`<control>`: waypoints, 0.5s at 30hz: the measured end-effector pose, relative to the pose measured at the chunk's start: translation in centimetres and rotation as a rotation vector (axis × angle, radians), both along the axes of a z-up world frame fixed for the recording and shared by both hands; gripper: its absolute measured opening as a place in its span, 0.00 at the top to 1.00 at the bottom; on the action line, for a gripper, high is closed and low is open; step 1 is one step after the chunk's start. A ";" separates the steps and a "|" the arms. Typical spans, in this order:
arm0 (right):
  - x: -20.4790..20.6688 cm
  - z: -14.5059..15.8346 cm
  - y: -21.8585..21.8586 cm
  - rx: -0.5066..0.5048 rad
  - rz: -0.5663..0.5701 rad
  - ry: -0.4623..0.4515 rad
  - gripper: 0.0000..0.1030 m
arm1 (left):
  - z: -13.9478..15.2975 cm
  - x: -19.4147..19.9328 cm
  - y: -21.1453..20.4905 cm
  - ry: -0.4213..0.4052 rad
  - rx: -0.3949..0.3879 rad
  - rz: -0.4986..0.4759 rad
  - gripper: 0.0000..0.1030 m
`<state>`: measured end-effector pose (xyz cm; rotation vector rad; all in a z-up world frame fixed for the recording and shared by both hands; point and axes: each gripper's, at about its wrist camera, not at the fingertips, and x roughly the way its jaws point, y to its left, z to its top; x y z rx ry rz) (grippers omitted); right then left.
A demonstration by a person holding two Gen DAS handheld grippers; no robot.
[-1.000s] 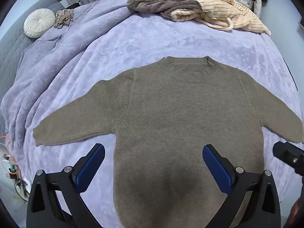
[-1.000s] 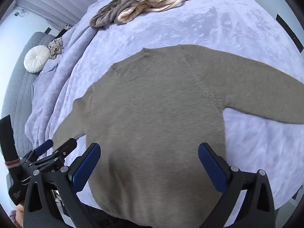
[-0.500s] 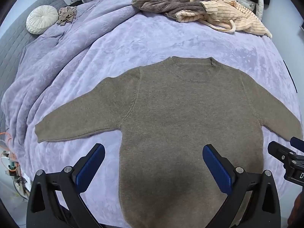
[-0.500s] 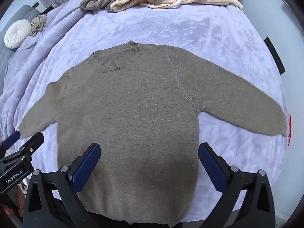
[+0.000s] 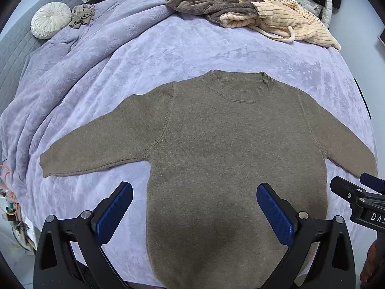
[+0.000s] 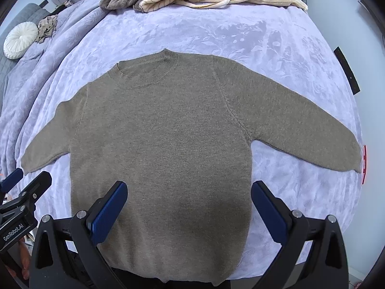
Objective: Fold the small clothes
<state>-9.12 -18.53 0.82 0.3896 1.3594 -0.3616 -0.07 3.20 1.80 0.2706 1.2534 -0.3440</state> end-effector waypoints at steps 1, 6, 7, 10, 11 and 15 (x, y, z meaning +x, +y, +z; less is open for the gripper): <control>-0.1 0.0 0.0 0.001 -0.001 0.000 0.01 | 0.0 0.0 0.0 0.001 0.001 0.001 0.00; -0.1 0.0 -0.1 0.002 -0.006 0.005 0.01 | -0.2 -0.1 0.1 0.010 0.003 0.006 0.00; -0.1 0.0 -0.2 0.002 -0.007 0.006 0.01 | -0.2 0.0 0.2 0.010 0.005 0.007 0.00; 0.1 0.0 -0.2 0.000 -0.010 0.012 0.01 | -0.3 0.1 0.1 0.011 0.009 0.007 0.00; 0.2 0.0 -0.3 0.001 -0.011 0.014 0.01 | -0.3 0.1 0.1 0.010 0.010 0.008 0.00; 0.1 -0.2 -0.3 0.002 -0.013 0.017 0.01 | -0.4 0.2 0.1 0.012 0.016 0.009 0.00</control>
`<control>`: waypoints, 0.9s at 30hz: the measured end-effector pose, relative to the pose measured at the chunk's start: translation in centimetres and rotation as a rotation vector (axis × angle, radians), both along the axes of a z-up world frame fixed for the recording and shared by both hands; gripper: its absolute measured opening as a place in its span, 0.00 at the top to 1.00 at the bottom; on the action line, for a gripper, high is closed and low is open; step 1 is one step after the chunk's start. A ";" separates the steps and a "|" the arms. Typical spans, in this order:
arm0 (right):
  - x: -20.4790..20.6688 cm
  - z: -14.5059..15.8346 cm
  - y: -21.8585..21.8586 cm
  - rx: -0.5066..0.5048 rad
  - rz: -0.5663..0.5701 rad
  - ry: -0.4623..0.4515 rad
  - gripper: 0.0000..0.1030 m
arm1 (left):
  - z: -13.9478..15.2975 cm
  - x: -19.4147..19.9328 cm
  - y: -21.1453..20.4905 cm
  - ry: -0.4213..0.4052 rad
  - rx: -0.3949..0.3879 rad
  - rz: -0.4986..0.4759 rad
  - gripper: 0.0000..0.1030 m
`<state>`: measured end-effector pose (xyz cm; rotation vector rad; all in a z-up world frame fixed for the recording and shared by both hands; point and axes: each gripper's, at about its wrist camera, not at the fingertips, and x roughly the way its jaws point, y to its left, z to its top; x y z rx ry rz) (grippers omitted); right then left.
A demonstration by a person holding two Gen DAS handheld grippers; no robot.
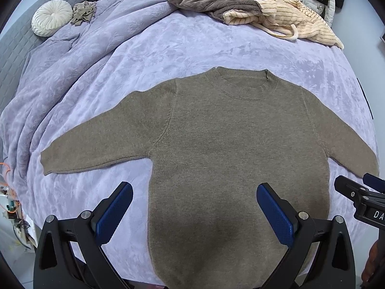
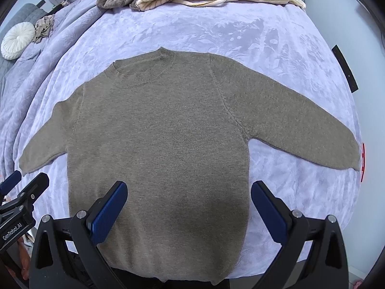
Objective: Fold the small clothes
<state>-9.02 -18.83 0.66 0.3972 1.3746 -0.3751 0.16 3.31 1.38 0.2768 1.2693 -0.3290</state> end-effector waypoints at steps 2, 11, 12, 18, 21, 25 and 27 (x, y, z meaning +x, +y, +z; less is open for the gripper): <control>0.0 -0.1 -0.1 0.002 -0.001 0.004 0.01 | -0.1 0.0 0.1 0.005 0.001 0.003 0.00; 0.2 -0.3 -0.2 0.005 -0.001 0.011 0.01 | -0.4 0.1 0.3 0.015 0.007 0.009 0.00; 0.2 -0.3 -0.2 0.006 -0.001 0.012 0.01 | -0.4 0.1 0.3 0.016 0.007 0.010 0.00; 0.4 -0.5 -0.1 0.006 0.002 0.019 0.01 | -0.6 0.3 0.5 0.022 0.010 0.015 0.00; 0.4 -0.6 -0.1 0.003 0.004 0.024 0.01 | -0.8 0.4 0.6 0.029 0.009 0.018 0.00; 0.5 -0.7 0.0 0.000 0.003 0.033 0.01 | -1.0 0.4 0.8 0.032 0.011 0.022 0.00; 0.5 -0.7 0.0 -0.002 0.004 0.035 0.01 | -1.1 0.5 1.0 0.035 0.012 0.025 0.00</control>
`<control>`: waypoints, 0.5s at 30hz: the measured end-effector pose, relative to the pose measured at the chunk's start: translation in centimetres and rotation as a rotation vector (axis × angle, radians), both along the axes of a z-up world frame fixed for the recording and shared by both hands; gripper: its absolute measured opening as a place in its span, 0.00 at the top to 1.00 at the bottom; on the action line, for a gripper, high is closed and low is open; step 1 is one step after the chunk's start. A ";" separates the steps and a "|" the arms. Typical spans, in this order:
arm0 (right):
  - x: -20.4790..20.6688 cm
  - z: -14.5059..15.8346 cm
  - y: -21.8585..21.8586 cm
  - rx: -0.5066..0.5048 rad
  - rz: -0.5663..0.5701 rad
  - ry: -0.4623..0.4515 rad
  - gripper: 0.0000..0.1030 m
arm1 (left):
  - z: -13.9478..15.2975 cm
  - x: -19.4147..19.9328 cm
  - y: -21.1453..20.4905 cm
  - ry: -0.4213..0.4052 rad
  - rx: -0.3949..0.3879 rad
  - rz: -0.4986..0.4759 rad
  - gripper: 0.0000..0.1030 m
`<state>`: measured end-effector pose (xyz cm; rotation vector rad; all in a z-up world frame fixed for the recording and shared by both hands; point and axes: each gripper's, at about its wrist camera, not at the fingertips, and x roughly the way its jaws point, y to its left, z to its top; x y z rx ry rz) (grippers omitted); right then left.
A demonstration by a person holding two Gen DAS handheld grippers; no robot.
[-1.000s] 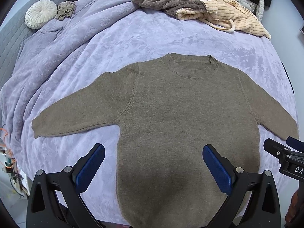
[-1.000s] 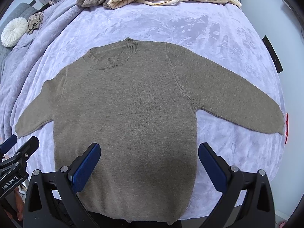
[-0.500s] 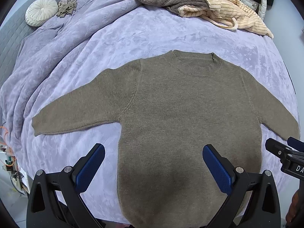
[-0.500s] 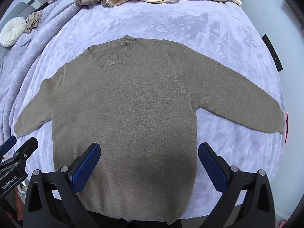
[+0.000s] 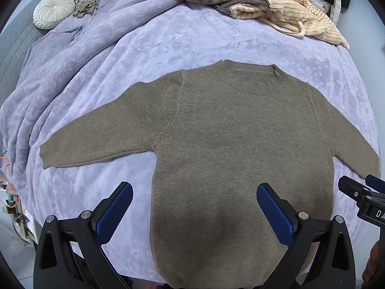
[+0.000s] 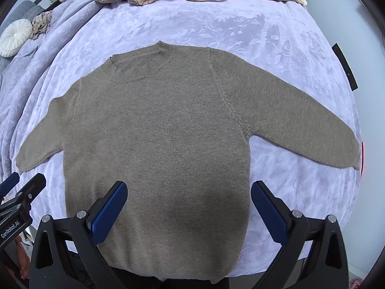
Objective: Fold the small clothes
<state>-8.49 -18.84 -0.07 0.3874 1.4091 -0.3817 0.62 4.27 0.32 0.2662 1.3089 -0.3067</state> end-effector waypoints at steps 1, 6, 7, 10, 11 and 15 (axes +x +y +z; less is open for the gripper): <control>0.0 0.0 0.0 -0.002 0.000 0.002 0.01 | 0.0 0.0 0.1 0.001 0.001 0.001 0.00; 0.0 -0.1 0.0 -0.002 0.000 0.006 0.01 | -0.2 0.1 0.2 0.005 0.004 0.003 0.00; -0.1 -0.1 -0.1 -0.002 0.000 0.006 0.01 | -0.3 0.1 0.2 0.006 0.003 0.002 0.00; -0.1 -0.2 0.0 -0.004 -0.001 0.011 0.01 | -0.3 0.1 0.2 0.005 0.005 0.002 0.00; -0.1 -0.3 0.0 -0.004 0.000 0.013 0.01 | -0.3 0.1 0.2 0.006 0.005 0.002 0.00; -0.1 -0.3 0.0 -0.005 0.000 0.015 0.01 | -0.4 0.0 0.2 0.007 0.005 0.003 0.00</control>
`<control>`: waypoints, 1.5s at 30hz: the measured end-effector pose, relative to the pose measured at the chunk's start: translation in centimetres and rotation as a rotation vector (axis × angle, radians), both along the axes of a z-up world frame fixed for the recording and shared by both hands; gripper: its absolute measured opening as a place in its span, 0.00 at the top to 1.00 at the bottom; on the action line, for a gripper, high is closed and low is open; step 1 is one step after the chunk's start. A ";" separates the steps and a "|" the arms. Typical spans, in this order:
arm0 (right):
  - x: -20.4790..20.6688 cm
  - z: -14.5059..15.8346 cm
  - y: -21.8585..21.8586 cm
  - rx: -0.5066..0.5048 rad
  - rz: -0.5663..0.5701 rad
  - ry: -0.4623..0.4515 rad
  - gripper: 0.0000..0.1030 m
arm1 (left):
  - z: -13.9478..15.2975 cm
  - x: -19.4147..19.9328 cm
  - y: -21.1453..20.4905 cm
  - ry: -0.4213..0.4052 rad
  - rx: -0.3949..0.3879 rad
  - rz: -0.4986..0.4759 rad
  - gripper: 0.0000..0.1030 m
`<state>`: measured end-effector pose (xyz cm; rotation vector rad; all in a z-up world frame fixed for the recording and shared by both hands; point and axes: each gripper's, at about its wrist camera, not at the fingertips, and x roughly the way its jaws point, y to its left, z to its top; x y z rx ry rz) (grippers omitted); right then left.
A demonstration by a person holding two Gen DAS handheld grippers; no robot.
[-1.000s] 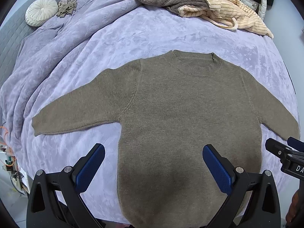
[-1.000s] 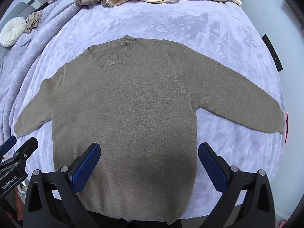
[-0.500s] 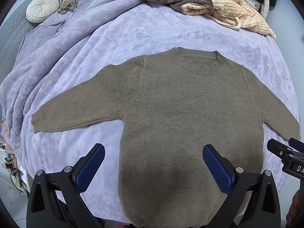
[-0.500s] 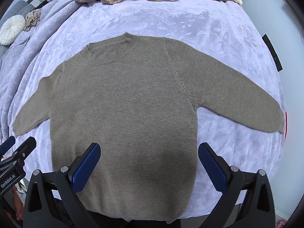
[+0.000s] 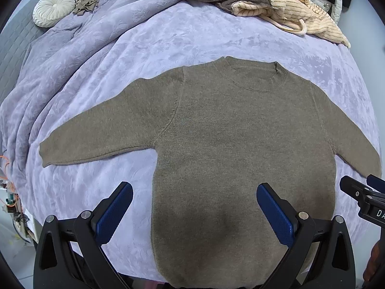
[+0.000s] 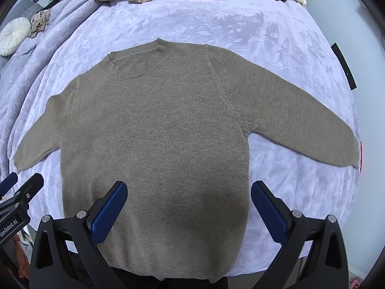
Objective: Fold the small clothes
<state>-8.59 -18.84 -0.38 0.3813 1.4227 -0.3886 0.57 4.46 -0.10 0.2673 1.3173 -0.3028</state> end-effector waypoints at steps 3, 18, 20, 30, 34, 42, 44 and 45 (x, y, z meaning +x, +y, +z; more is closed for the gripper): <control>0.0 0.0 0.0 0.000 0.000 0.000 0.01 | -0.1 0.0 0.1 0.001 0.000 0.001 0.00; 0.1 -0.2 0.3 -0.005 0.005 0.012 0.01 | -0.4 0.0 0.7 0.006 0.001 0.007 0.00; 0.2 -0.3 0.3 -0.004 0.006 0.015 0.01 | -0.4 0.0 0.7 0.007 0.001 0.006 0.00; 0.3 -0.8 0.7 -0.017 0.009 0.030 0.01 | -1.1 0.3 1.5 0.021 0.002 0.013 0.00; 0.4 -1.3 1.0 -0.022 0.013 0.043 0.01 | -1.6 0.5 1.8 0.027 0.001 0.020 0.00; 0.6 -2.1 2.1 -0.034 0.026 0.053 0.01 | -2.8 1.0 2.8 0.043 -0.002 0.030 0.00; 0.6 -2.3 2.4 -0.030 0.024 0.052 0.01 | -3.1 1.2 3.1 0.044 -0.006 0.030 0.00; 0.7 -2.4 2.6 -0.030 0.024 0.053 0.01 | -3.2 1.3 3.2 0.044 -0.009 0.031 0.00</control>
